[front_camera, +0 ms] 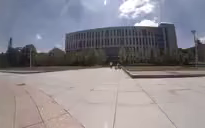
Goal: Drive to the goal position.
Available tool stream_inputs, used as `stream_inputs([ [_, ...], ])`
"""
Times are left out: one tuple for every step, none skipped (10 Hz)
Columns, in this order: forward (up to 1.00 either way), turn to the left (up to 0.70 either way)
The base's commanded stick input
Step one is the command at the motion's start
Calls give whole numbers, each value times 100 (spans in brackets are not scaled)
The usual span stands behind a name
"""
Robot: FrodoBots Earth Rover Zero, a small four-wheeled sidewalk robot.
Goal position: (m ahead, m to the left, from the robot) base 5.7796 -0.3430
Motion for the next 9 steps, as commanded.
stream_inputs([
  [70,0],
  [70,0],
  [70,0],
  [70,0],
  [70,-12],
  [70,-30],
  [70,-19],
  [70,-8],
  [70,0],
])
